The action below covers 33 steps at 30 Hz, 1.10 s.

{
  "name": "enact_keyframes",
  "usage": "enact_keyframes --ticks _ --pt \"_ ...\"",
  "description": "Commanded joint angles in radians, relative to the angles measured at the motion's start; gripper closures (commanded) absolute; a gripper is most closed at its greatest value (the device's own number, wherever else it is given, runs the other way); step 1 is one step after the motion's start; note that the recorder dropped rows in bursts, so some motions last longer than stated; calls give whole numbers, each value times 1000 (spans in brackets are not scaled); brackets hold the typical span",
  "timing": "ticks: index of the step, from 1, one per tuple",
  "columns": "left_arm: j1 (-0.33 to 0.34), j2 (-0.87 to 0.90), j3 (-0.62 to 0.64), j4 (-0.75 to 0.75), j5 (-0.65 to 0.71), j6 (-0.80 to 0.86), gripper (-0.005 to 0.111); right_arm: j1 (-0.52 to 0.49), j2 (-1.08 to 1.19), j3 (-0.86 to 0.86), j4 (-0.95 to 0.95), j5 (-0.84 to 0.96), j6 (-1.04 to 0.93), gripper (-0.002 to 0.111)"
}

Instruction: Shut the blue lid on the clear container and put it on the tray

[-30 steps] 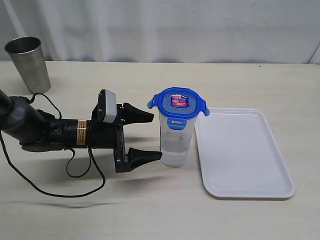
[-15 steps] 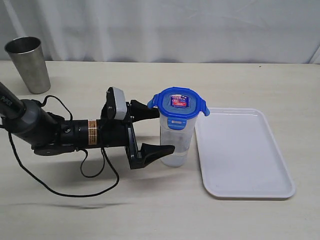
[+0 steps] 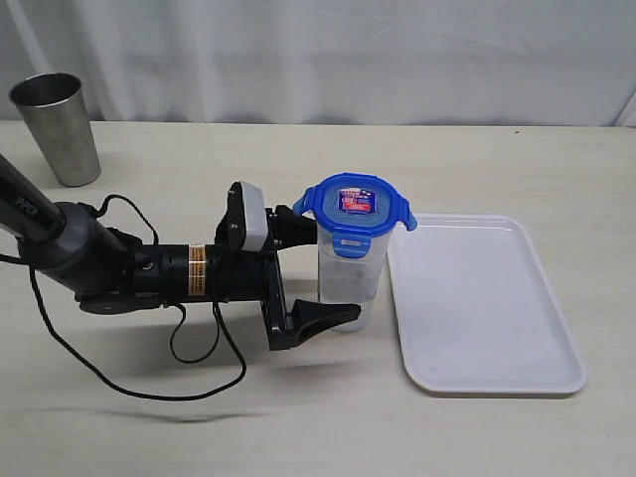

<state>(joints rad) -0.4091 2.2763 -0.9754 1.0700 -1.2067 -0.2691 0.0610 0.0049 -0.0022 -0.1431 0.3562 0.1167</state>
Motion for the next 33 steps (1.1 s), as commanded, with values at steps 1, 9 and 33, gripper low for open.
enact_keyframes --ticks 1,9,33 --pt "-22 2 -4 -11 -3 15 2 -1 -5 2 1 -12 0 104" --pt "-51 2 -4 -63 -1 40 2 -1 -5 2 1 -12 0 104" --pt "-57 2 -4 -106 -11 77 2 -1 -5 2 1 -12 0 104"
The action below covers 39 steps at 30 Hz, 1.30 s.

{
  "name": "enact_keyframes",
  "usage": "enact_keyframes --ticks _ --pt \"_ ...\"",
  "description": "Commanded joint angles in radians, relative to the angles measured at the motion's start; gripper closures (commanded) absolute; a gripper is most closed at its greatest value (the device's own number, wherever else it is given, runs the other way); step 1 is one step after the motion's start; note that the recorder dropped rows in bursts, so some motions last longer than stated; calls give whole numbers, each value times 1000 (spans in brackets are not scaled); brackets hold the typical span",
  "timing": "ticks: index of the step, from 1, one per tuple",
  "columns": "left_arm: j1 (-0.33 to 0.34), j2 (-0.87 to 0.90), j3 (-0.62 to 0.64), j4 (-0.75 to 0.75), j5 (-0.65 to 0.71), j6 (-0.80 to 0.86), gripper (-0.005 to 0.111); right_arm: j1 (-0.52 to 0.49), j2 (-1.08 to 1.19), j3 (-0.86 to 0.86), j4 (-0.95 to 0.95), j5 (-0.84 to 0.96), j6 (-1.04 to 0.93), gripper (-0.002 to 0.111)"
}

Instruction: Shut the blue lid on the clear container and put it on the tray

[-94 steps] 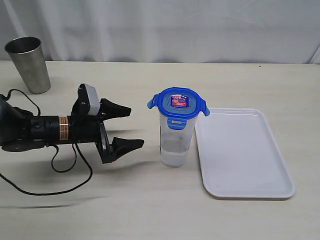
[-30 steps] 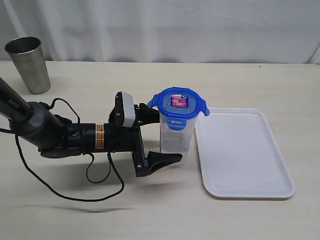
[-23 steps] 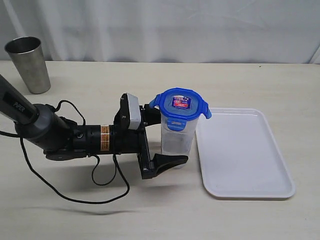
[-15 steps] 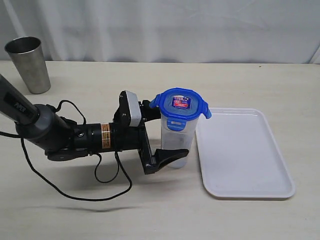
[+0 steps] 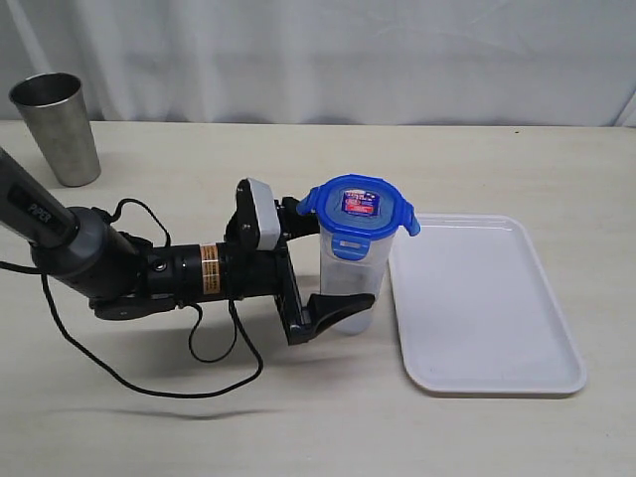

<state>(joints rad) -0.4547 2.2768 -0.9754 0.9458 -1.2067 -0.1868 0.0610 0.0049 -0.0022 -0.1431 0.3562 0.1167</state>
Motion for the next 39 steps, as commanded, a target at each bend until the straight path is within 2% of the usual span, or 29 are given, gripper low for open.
enact_keyframes --ticks 1,18,23,39 --pt "-12 1 -4 40 -12 -5 2 -1 -5 2 1 -12 0 104" --pt "-12 1 -4 64 0 -9 2 -1 -5 2 1 -12 0 104" --pt "-12 1 -4 19 -11 -66 2 -1 -5 2 1 -12 0 104" --pt "-12 1 -4 -16 -11 -71 2 -1 -5 2 1 -12 0 104"
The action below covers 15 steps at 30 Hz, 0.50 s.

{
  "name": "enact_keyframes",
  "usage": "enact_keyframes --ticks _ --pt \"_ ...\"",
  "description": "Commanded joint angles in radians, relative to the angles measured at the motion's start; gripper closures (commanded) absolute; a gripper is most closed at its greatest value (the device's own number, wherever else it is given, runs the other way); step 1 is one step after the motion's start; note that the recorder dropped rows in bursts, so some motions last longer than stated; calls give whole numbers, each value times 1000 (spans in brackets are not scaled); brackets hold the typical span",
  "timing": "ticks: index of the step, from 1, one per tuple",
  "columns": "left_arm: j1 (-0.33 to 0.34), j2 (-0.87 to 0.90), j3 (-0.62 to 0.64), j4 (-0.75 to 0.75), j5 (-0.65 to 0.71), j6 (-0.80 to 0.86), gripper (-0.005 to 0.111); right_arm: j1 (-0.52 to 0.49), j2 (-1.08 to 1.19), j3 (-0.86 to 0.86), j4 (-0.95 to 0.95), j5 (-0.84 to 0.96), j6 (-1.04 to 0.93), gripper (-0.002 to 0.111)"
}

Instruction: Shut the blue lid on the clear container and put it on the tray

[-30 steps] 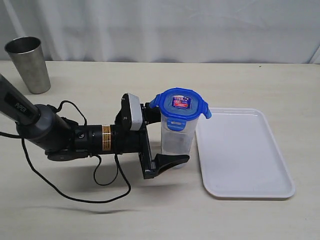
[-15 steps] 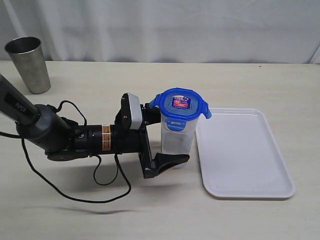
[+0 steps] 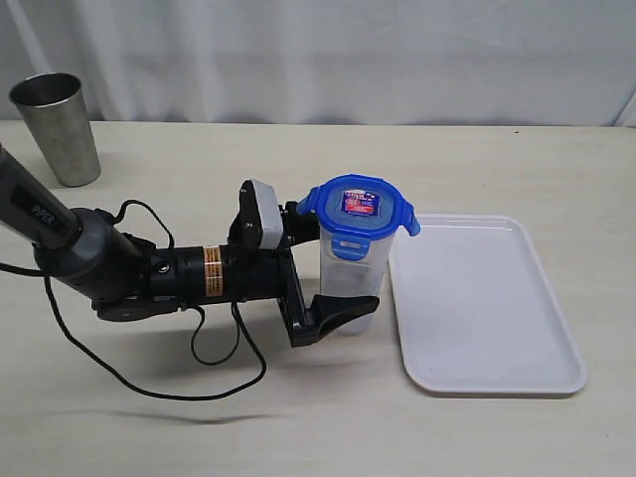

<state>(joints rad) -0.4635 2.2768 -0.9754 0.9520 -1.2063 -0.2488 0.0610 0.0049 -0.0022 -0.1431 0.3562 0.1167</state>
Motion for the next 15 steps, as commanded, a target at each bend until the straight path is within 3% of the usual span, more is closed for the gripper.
enact_keyframes --ticks 1,8,15 --pt "-3 1 -8 -22 -11 -10 2 -1 -5 2 1 -12 0 104" --pt "-61 1 -63 -33 51 -18 2 -1 -5 2 1 -12 0 104" --pt "-73 1 -67 -69 160 -18 2 -1 -5 2 1 -12 0 104"
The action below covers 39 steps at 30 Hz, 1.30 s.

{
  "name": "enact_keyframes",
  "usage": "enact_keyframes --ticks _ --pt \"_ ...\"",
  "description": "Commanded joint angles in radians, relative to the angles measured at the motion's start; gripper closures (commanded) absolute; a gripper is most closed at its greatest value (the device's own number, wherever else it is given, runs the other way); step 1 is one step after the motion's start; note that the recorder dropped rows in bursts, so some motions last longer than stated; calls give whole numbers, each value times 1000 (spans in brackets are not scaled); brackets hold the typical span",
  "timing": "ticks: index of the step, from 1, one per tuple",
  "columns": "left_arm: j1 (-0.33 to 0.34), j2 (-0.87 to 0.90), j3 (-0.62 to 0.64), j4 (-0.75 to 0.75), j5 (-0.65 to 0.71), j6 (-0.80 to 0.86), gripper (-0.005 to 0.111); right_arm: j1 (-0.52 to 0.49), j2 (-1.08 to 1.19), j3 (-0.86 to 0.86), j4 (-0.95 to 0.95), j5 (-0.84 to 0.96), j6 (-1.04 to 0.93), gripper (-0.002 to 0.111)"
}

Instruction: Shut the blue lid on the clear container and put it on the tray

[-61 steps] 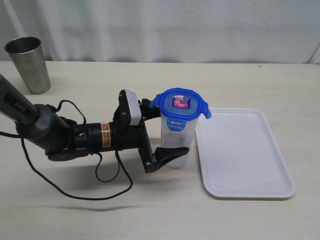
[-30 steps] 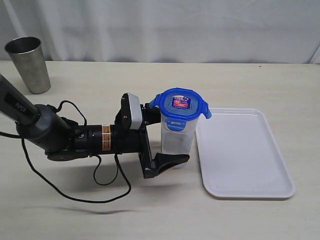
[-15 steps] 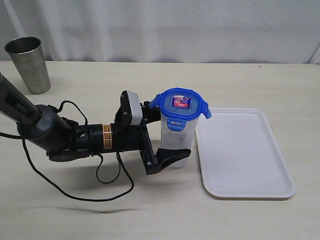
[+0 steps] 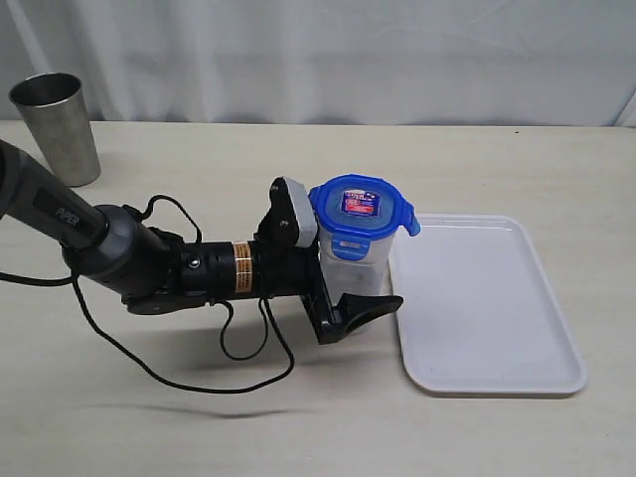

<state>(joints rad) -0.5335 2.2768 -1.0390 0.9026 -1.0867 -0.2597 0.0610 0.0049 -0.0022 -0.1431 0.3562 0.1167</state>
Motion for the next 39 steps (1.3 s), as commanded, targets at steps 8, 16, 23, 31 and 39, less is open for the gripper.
enact_keyframes --ticks 8,16,23,31,39 --pt "-3 1 -3 -22 38 -7 21 -1 -5 2 1 -12 0 104" --pt "-1 1 -3 -16 43 -7 103 -1 -5 2 1 -12 0 104" --pt "0 -5 -3 -3 33 -125 107 -1 -5 2 1 -12 0 104" --pt "59 -14 -3 50 -50 -164 107 -1 -5 2 1 -12 0 104" --pt "136 -14 -3 116 -130 -164 107 -1 -5 2 1 -12 0 104"
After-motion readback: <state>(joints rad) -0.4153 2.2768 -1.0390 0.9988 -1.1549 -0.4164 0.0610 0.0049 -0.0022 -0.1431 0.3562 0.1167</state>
